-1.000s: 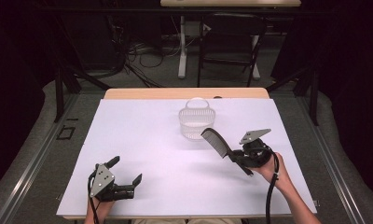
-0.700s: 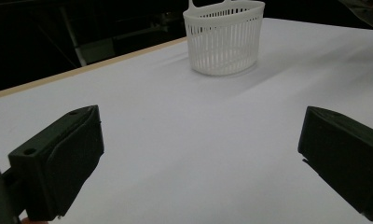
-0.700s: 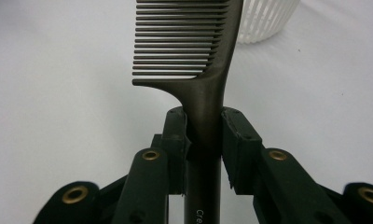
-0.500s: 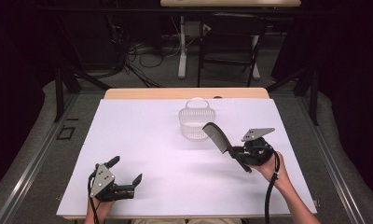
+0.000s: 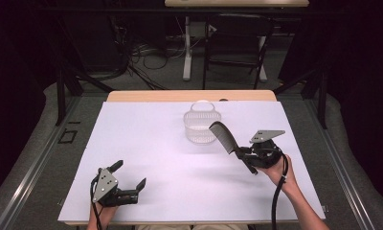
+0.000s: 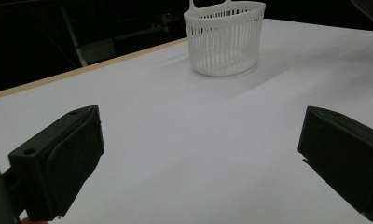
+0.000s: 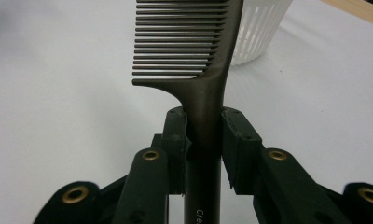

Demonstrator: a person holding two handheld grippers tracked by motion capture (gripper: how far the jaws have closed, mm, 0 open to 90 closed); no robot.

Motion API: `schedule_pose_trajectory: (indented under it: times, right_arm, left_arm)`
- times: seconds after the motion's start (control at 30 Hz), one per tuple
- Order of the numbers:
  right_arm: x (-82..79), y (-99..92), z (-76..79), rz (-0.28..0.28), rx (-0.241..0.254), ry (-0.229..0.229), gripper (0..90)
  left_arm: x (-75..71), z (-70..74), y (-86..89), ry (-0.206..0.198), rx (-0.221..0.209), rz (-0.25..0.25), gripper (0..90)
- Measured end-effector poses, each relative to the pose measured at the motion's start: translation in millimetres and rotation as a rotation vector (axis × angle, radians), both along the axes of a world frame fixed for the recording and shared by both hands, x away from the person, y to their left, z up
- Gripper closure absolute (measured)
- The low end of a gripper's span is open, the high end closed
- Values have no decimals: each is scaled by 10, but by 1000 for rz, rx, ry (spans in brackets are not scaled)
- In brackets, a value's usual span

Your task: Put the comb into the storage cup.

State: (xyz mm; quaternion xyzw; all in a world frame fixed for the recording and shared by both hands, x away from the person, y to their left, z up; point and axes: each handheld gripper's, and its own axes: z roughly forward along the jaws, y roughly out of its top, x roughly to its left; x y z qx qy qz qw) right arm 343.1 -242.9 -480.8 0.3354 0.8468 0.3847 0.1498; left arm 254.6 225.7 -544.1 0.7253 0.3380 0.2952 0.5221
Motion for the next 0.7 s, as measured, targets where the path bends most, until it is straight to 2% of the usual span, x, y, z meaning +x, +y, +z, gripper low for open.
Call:
schedule_pose_trajectory:
  times: [0.33,0.7]
  right_arm:
    - [20,24,42,-4,20,-28,726]
    - [40,21,55,-15,28,-38,726]
  left_arm:
    - [0,1,-6,0,-1,0,3]
    - [0,0,-6,1,-1,1,3]
